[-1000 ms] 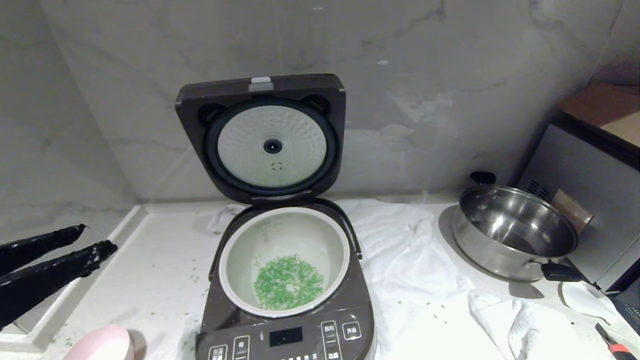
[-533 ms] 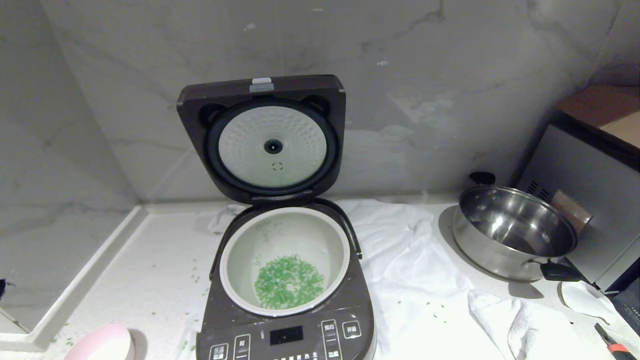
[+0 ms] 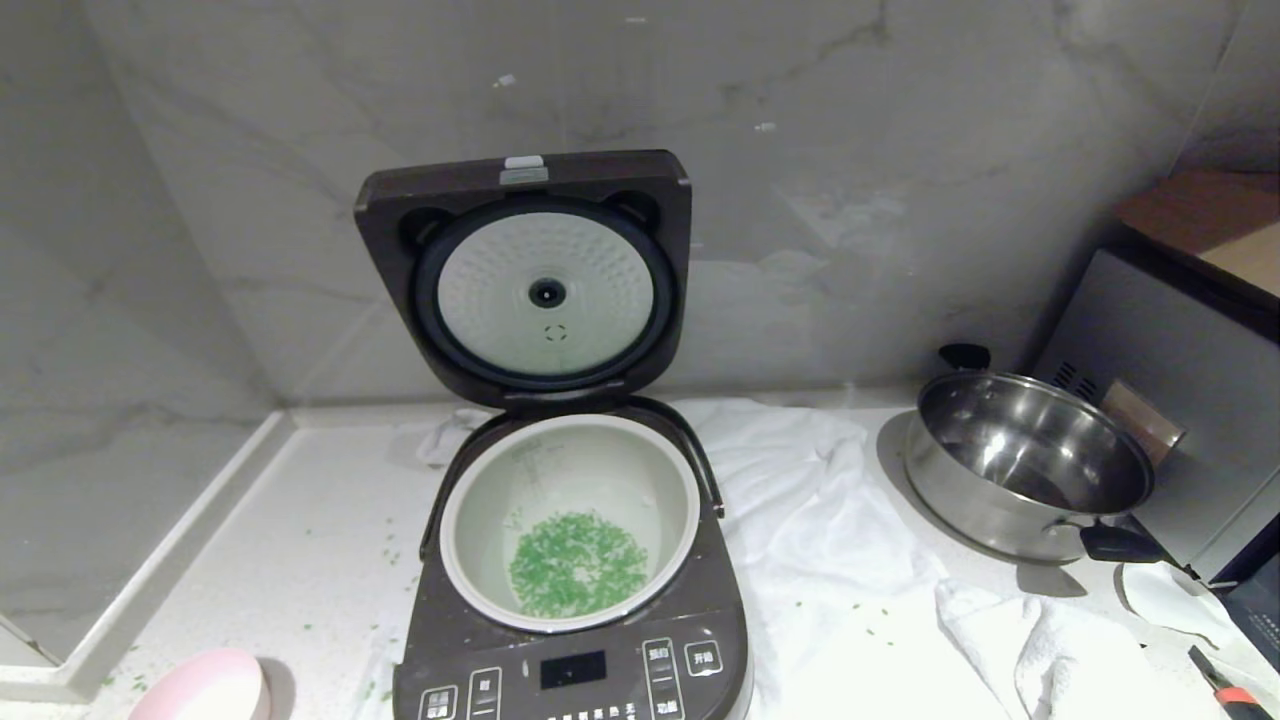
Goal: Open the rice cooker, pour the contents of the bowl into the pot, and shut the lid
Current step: Turn on the tap
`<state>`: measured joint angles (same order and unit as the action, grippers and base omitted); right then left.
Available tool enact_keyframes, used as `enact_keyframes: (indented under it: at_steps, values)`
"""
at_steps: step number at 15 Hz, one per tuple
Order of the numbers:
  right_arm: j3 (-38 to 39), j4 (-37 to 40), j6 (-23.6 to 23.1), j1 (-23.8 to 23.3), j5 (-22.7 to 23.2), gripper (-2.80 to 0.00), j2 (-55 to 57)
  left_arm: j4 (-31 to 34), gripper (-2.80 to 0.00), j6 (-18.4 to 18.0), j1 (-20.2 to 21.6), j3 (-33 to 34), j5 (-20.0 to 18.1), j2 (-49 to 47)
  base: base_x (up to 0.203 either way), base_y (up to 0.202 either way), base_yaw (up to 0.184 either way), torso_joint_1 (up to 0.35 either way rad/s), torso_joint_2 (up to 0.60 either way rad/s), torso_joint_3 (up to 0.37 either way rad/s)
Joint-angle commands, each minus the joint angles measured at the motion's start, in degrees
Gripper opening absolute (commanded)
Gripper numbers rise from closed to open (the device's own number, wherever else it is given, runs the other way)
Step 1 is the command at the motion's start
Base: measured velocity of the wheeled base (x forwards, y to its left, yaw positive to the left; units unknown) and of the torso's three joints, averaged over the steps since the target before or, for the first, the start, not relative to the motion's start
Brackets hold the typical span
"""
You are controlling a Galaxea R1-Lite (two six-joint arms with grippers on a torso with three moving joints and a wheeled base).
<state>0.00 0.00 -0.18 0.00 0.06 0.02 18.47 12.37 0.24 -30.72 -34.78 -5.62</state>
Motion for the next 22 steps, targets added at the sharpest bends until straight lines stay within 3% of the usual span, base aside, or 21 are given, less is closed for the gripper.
enact_keyframes:
  at_steps: [1, 5, 6, 9, 11, 12, 17, 19, 20, 22]
  values:
    - [0.09, 0.00, 0.00, 0.00, 0.03, -2.80, 0.06, 0.16, 0.00, -0.91, 0.09, 2.53, 6.49, 4.52, 0.000, 0.000, 0.000, 0.000, 0.00, 0.000]
    - [0.09, 0.00, 0.00, 0.00, 0.03, -2.80, 0.06, 0.09, 0.00, -9.53, 0.00, 9.67, 28.44, 5.38, 0.000, 0.000, 0.000, 0.000, 0.00, 0.000]
    - [0.09, 0.00, 0.00, 0.00, 0.03, -2.80, 0.06, -0.07, 0.00, -10.78, 0.01, 11.21, 31.03, 5.58, 0.000, 0.000, 0.000, 0.000, 0.00, 0.000]
    - [0.09, 0.00, 0.00, 0.00, 0.03, -2.80, 0.06, -0.26, 0.00, -11.44, 0.02, 14.92, 32.18, 5.62, 0.000, 0.000, 0.000, 0.000, 0.00, 0.000]
    - [0.09, 0.00, 0.00, 0.00, 0.03, -2.80, 0.06, -1.61, 0.00, -14.93, 0.02, 20.82, 38.52, 5.62, 0.000, 0.000, 0.000, 0.000, 0.00, 0.000]
    - [0.09, 0.00, 0.00, 0.00, 0.03, -2.80, 0.06, -5.65, 0.00, -16.02, 0.02, 22.45, 41.08, 5.62, 0.000, 0.000, 0.000, 0.000, 0.00, 0.000]
    - [0.09, 0.00, 0.00, 0.00, 0.03, -2.80, 0.06, -9.02, 0.00, -17.60, 0.02, 24.99, 43.57, 5.62, 0.000, 0.000, 0.000, 0.000, 0.00, 0.000]
    - [0.09, 0.00, 0.00, 0.00, 0.03, -2.80, 0.06, -9.11, 0.00, -11.46, 0.01, 25.34, 42.33, 5.64, 0.000, 0.000, 0.000, 0.000, 0.00, 0.000]
    - [0.09, 0.00, 0.00, 0.00, 0.03, -2.80, 0.06, -8.93, 0.00, -8.74, 0.01, 25.84, 38.47, 5.63, 0.000, 0.000, 0.000, 0.000, 0.00, 0.000]
    - [0.09, 0.00, 0.05, 0.00, 0.03, -2.80, 0.06, -8.89, 0.00, -7.98, -0.07, 26.24, 37.59, 5.62, 0.000, 0.000, 0.000, 0.000, 0.00, 0.000]
